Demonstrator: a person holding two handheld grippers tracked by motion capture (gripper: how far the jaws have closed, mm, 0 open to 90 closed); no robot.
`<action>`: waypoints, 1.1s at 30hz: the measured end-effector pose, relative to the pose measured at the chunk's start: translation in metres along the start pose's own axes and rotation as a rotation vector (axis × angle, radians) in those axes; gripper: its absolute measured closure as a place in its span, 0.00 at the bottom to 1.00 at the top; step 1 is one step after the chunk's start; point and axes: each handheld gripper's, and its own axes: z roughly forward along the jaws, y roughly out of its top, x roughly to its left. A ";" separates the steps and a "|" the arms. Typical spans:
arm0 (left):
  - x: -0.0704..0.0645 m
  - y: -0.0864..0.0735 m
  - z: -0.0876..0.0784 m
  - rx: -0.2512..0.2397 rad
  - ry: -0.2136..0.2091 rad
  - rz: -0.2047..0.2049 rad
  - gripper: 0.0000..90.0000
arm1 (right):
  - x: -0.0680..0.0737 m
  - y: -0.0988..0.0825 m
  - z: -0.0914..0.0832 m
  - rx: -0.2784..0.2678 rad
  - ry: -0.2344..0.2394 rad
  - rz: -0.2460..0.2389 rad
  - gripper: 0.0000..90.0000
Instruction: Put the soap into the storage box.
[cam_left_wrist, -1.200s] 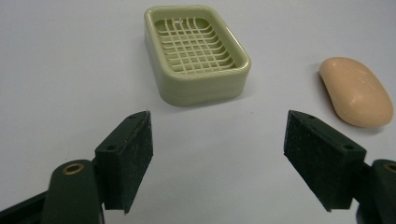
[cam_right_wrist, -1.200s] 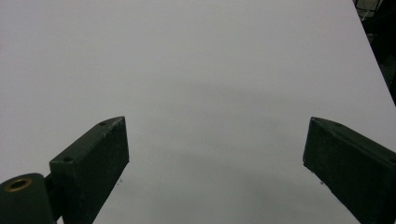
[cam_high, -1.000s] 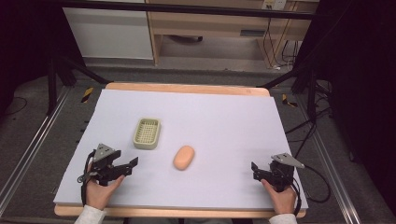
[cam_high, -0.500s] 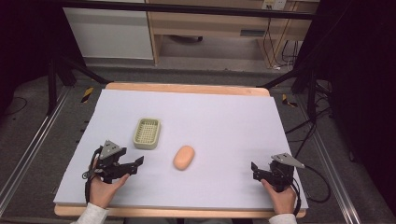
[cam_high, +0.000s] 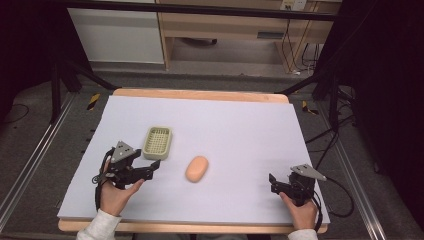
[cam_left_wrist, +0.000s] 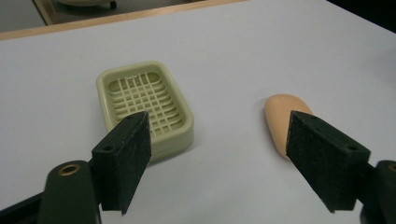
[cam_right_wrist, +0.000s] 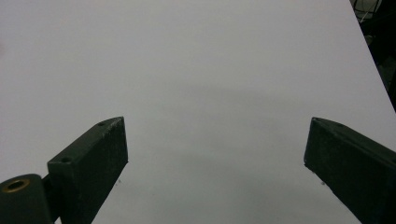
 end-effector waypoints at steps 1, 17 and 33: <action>-0.001 0.002 0.000 -0.002 -0.002 0.001 0.24 | 0.000 0.000 0.000 0.003 -0.002 -0.001 0.07; -0.021 0.014 0.022 0.022 -0.043 0.026 0.24 | 0.002 0.000 0.000 0.007 -0.001 -0.008 0.07; -0.036 0.021 0.041 0.053 -0.073 0.052 0.24 | 0.003 0.000 0.000 0.007 -0.002 -0.016 0.07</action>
